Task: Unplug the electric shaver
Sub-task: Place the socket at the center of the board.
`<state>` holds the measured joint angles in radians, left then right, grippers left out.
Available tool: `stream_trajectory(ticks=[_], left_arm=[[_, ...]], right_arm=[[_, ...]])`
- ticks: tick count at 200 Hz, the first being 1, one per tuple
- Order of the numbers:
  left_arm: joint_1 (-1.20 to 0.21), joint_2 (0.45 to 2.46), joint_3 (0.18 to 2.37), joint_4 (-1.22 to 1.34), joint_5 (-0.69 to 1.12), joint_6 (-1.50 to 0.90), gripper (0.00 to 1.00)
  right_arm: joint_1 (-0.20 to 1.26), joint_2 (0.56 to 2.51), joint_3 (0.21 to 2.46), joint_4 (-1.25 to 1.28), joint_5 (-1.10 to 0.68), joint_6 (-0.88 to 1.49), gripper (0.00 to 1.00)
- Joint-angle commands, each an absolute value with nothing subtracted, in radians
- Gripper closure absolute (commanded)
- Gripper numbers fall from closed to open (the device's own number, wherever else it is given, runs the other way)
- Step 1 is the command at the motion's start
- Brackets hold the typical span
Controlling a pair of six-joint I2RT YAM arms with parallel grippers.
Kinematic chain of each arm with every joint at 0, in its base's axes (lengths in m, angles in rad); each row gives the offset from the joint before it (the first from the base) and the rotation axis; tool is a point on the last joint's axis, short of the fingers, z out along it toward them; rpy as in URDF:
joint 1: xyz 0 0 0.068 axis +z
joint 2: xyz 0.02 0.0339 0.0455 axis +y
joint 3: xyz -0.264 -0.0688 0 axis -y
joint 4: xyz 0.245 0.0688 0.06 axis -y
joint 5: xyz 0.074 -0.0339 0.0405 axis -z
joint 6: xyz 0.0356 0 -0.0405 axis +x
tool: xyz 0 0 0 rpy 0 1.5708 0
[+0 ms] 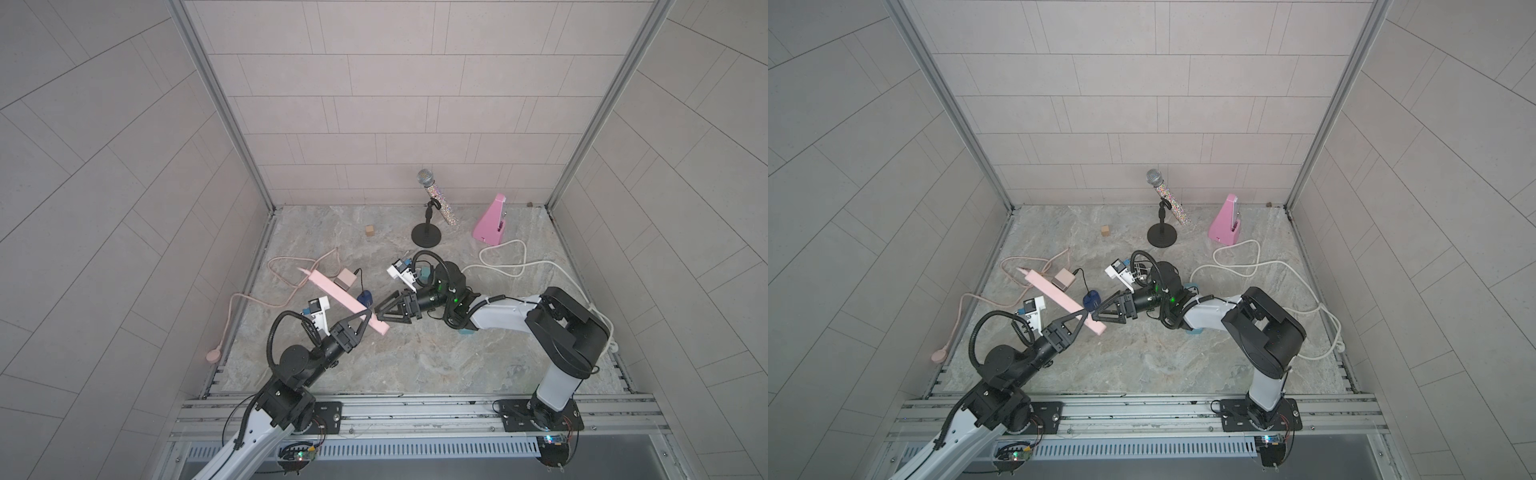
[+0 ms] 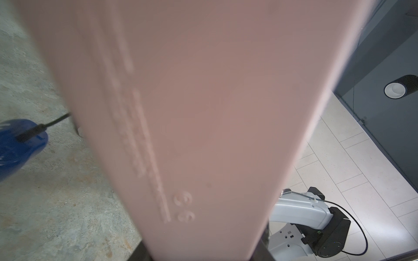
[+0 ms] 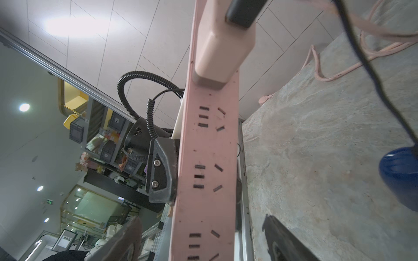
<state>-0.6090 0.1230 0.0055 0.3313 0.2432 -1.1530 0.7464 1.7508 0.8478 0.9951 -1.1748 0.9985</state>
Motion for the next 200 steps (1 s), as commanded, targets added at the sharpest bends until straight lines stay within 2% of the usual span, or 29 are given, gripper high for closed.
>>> stream_trajectory(ticks=[1, 58, 91, 141, 178, 200], left_arm=[[-0.606, 0.106, -0.037, 0.465, 0.248, -1.132, 1.0], [-0.607, 0.103, -0.037, 0.468, 0.246, -1.134, 1.0], [-0.605, 0.105, -0.037, 0.468, 0.244, -1.134, 1.0], [-0.605, 0.109, -0.037, 0.472, 0.245, -1.134, 1.0], [-0.605, 0.112, -0.034, 0.447, 0.239, -1.14, 1.0], [-0.604, 0.113, -0.017, 0.383, 0.234, -1.134, 0.85]], right_arm=[[0.764, 1.767, 0.848, 1.144, -1.212, 1.083, 0.14], [0.795, 1.811, 0.832, 1.256, -1.243, 1.162, 0.2], [0.793, 1.809, 0.814, 1.263, -1.252, 1.166, 0.3], [0.79, 1.812, 0.824, 1.247, -1.252, 1.16, 0.56], [0.774, 1.797, 0.836, 1.206, -1.221, 1.15, 0.8], [0.765, 1.744, 0.858, 1.031, -1.189, 1.047, 0.86]])
